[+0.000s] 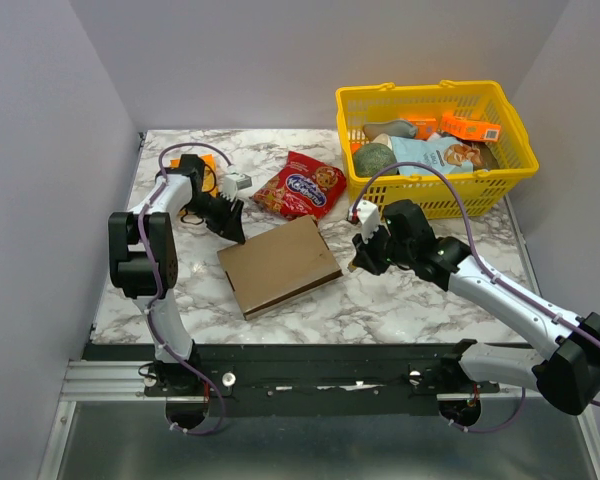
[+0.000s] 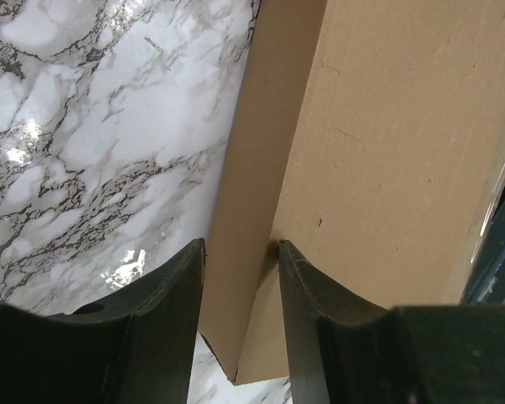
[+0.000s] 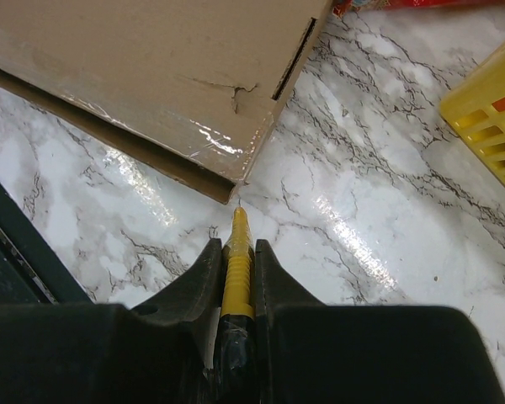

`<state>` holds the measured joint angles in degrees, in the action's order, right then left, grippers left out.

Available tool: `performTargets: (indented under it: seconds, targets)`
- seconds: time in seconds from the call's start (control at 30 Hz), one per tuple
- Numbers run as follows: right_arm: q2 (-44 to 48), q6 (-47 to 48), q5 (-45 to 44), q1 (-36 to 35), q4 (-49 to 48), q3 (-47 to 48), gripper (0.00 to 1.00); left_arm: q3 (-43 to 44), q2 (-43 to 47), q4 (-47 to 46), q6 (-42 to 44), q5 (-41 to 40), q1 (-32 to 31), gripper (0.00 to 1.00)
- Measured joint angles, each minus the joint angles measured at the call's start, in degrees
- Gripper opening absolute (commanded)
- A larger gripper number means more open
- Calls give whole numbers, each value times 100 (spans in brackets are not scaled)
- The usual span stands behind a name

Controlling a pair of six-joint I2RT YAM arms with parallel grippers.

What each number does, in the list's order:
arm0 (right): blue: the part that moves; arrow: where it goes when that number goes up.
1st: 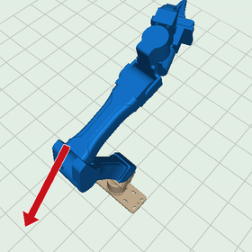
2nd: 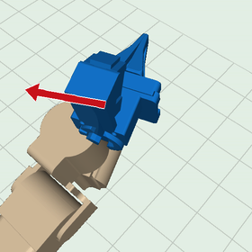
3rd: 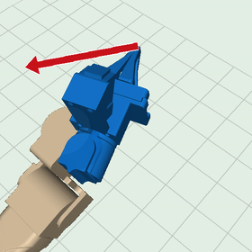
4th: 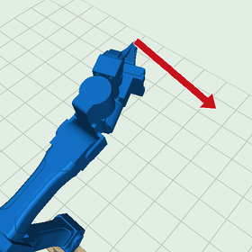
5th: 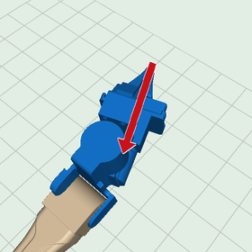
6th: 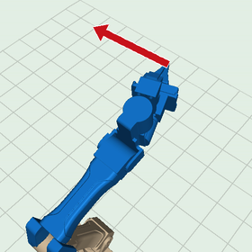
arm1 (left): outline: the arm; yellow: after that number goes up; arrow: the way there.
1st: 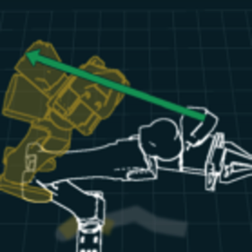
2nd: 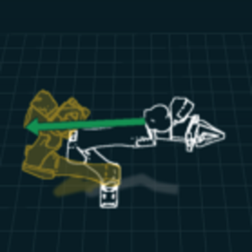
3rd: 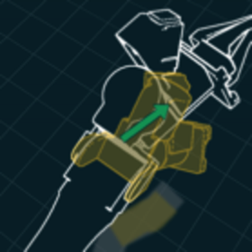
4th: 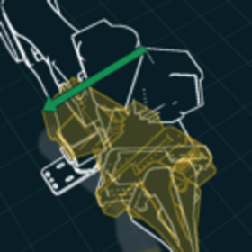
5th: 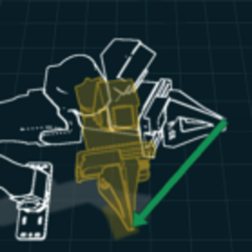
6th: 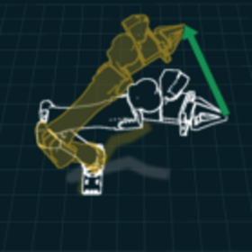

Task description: Unpack the express box

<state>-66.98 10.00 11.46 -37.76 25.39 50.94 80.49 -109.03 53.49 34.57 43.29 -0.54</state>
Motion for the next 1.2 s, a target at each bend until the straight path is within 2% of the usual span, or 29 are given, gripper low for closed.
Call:
performTargets:
  seconds: [0.23, 0.57, 0.83, 1.2]
  targets:
    - [0, 28, 0, 0, -2, 0, 0, 140, -166, 149, -98, 50, 11, 44]
    - [-66, 59, -2, 0, 11, 15, 0, 140, -330, 125, -1021, 120, 354, 42]
    - [-282, 170, -2, 0, 72, 234, 0, 205, -450, 166, -1255, 155, 472, 44]
    - [-352, 203, 0, 0, 81, 417, 1, 638, -857, 597, -1506, 216, 535, 38]
